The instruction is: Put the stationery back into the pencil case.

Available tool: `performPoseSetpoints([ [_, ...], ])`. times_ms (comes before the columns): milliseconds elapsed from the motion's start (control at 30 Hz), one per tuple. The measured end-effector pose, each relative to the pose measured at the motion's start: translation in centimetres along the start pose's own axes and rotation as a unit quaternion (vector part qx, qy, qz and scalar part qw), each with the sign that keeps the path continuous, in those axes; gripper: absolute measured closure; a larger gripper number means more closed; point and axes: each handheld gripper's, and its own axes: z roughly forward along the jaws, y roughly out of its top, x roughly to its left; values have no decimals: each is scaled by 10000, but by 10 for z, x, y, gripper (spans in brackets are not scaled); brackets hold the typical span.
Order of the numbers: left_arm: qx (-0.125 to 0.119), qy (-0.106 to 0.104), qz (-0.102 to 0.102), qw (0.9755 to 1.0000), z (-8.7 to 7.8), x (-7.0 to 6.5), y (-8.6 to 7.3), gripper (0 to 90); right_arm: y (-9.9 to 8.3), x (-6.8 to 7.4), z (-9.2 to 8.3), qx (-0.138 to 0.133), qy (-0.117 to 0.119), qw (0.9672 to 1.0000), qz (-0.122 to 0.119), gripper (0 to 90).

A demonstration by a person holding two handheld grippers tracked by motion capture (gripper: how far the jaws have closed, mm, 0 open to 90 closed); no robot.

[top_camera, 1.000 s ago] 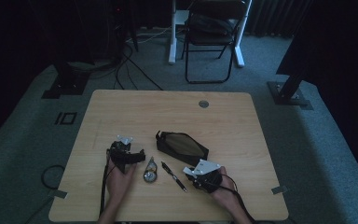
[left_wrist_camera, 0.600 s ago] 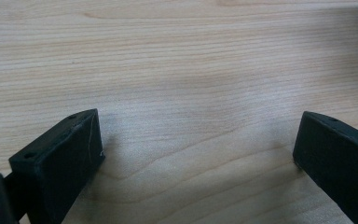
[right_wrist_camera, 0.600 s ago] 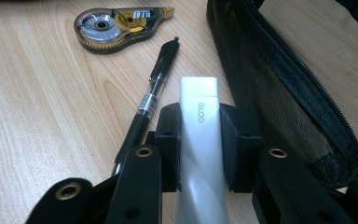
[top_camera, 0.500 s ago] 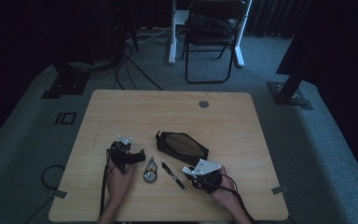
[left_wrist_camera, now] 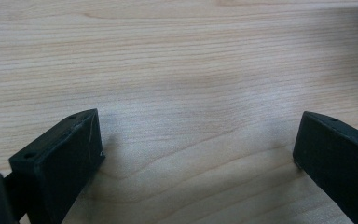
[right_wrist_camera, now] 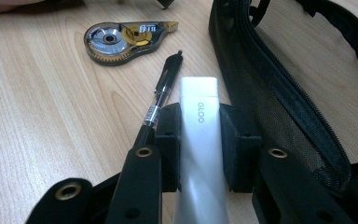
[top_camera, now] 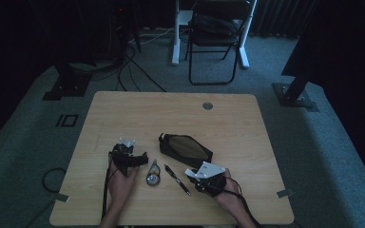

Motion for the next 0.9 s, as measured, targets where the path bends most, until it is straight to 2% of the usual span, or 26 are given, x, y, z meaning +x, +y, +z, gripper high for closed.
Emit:
performPoseSetpoints([
  [900, -5, 0, -6, 10000, 0, 0, 0, 16, 13, 3, -14, -202, -12, 9998, -43, 712],
])
